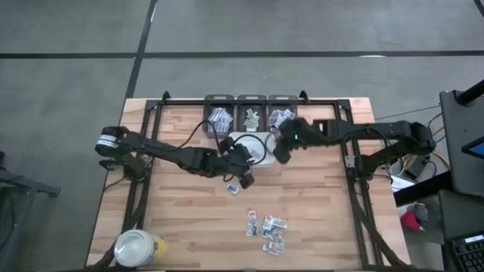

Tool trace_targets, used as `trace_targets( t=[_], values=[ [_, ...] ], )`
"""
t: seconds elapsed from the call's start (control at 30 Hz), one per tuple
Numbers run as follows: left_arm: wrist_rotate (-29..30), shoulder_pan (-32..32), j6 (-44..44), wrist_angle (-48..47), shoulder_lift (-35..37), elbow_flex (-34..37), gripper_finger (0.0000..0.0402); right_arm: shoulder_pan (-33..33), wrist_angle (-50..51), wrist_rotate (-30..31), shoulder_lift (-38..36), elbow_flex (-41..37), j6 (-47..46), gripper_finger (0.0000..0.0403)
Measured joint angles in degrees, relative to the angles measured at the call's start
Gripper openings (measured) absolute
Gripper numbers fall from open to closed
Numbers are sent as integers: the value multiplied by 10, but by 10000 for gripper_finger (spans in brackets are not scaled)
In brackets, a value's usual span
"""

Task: Pick & Place First Aid Supplies
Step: Put the white alcohol pad into the right black bin

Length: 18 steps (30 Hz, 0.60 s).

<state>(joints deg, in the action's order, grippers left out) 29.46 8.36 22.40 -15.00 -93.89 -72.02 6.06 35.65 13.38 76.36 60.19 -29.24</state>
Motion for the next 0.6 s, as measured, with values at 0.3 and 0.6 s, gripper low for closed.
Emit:
trace_targets(
  t=[0.3,0.6],
  values=[
    [12,-19,17,17,56,87,68,203,-23,-97,10,6,121,8],
    [-2,-88,-37,122,145,201,65,346,-100,-226,93,7,168,8]
  ],
)
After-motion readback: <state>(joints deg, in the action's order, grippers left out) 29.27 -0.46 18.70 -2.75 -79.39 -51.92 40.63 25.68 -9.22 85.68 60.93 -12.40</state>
